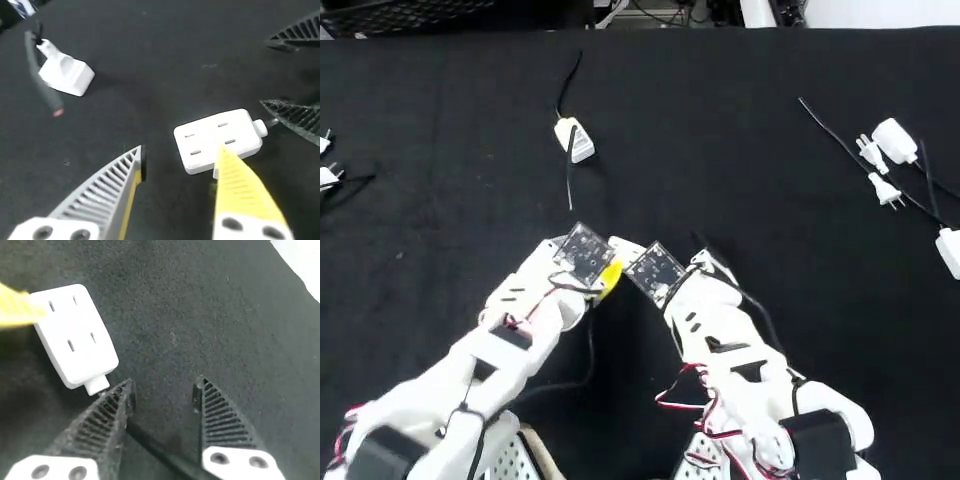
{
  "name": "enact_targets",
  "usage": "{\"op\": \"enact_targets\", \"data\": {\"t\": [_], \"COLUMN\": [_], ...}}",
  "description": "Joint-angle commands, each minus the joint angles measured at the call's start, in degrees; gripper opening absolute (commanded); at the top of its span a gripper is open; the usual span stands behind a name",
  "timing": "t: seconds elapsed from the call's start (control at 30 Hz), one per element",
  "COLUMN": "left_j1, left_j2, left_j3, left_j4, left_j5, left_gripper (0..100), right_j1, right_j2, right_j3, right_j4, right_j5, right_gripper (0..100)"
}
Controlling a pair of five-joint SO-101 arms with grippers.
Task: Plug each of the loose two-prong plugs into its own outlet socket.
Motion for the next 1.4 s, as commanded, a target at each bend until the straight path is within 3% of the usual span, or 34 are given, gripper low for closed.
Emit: {"op": "enact_targets", "data": {"t": [0.0,0.17,0.4,0.53,0.73,0.9,1.07,1.2,1.37], "left_j1": [0.7,0.8,0.7,0.5,-2.8,-2.9,-2.3,-0.2,1.3], "left_j2": [11.8,23.5,25.6,21.0,6.1,1.1,9.8,21.4,32.9], "left_j3": [-9.2,-16.3,-18.1,-15.0,-4.4,-5.8,-18.2,-22.5,-24.7], "left_j4": [0.4,0.3,0.3,-0.4,-12.4,-9.1,1.8,-0.6,-7.4], "left_j5": [-0.7,-6.7,-7.5,-7.1,-6.9,-2.5,-1.2,-1.7,-9.7], "left_gripper": [24,24,24,24,24,24,24,24,24], "right_j1": [0.7,0.7,0.7,0.7,0.8,0.7,0.7,0.8,0.9], "right_j2": [-1.2,-1.2,-1.2,-1.2,-1.2,-1.2,-1.2,-1.2,-1.2], "right_j3": [-1.5,-1.4,-1.3,-1.3,-1.4,-1.9,-1.9,-1.9,-2.0], "right_j4": [0.2,0.2,0.2,0.2,0.1,0.4,0.4,0.4,0.4], "right_j5": [-0.4,-0.4,-0.4,-0.4,-0.4,-0.4,-0.4,-0.4,-0.4], "right_gripper": [18.5,18.5,18.5,18.5,18.5,18.5,18.5,18.5,18.5]}}
